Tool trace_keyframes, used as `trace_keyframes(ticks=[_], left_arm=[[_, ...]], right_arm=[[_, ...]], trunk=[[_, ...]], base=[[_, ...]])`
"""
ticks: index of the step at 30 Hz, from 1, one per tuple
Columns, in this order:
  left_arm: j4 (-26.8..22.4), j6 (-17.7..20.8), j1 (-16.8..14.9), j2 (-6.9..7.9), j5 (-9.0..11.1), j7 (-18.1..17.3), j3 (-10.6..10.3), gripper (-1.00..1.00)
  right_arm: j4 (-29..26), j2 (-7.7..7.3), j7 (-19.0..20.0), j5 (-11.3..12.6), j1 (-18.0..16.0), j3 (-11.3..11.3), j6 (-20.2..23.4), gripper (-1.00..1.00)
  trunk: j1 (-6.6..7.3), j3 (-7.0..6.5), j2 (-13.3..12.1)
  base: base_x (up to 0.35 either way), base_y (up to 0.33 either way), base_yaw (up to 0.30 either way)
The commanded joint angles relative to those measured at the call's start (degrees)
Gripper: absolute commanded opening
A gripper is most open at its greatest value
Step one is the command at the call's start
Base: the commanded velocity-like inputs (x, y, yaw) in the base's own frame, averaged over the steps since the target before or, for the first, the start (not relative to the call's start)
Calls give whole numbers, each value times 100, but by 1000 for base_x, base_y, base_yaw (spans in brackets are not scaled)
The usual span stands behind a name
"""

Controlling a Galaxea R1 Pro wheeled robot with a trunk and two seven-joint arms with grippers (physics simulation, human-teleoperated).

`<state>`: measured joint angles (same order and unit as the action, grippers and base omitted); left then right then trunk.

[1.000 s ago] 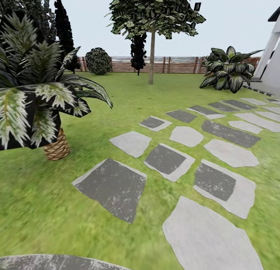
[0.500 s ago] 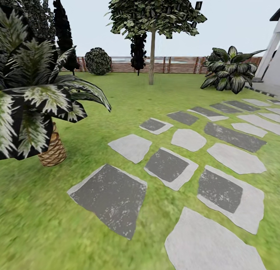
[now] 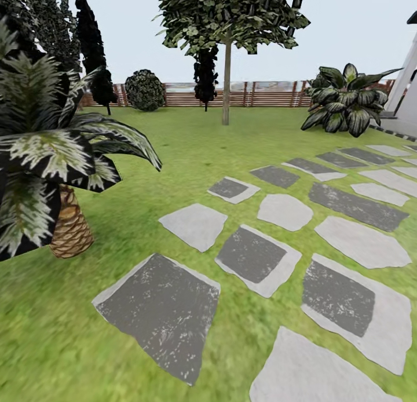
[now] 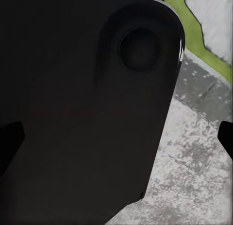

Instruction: Take the three Easter eggs out of the wicker basket on the lawn in the garden, then place them on the lawn next to a single tree (choose any tree) so that all three eggs are next to the same tree and none are left in the basket.

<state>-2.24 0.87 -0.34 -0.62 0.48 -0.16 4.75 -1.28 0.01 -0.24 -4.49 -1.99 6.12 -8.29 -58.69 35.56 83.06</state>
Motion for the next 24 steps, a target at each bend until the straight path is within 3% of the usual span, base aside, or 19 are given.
trace_keyframes(ticks=[1, 24], left_arm=[[-4, 7, -1, -8, 3, -2, 42, 100], [-4, 9, -1, 0, 13, -2, 44, 100]], right_arm=[[5, -1, -3, -43, -3, 12, -15, 100], [5, -1, -3, -44, -3, 12, -15, 100]], trunk=[[-3, 5, 2], [-3, 5, 2]], base=[[330, 0, 0], [330, 0, 0]])
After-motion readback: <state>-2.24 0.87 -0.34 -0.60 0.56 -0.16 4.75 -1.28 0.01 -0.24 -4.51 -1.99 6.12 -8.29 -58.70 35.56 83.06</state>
